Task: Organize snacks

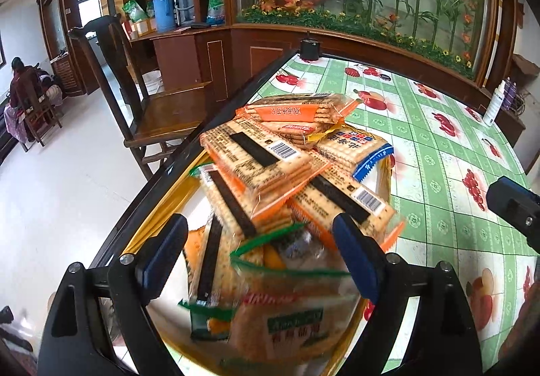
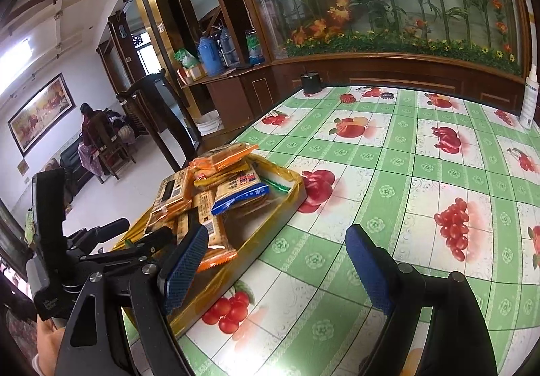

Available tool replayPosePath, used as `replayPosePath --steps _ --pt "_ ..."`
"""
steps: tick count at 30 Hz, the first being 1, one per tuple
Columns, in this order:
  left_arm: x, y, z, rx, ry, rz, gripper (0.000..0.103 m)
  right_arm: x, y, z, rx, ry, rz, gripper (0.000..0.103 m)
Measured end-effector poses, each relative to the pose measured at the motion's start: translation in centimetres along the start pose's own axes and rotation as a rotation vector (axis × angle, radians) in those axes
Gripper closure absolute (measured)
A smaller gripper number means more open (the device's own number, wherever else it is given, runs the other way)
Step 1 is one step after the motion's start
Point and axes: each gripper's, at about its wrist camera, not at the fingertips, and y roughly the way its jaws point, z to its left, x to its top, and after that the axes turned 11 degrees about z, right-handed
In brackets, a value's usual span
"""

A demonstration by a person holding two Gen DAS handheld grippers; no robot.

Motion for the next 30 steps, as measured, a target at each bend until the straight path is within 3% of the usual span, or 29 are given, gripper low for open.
replayPosePath --steps 8,12,30 --pt "-1.6 -2.3 0.3 0.000 -0.005 -0.034 0.009 -1.3 -0.7 0.9 0.010 -0.023 0.012 0.018" --pt "-2.6 -3.7 0.4 0.023 0.011 -0.064 0.000 -1.9 -0.8 1.6 0.031 -0.054 0.032 0.017" --pt "-6.7 -8.8 4.1 0.067 -0.063 -0.156 0.000 -3.6 -1.5 4.7 0.085 -0.278 0.038 0.014"
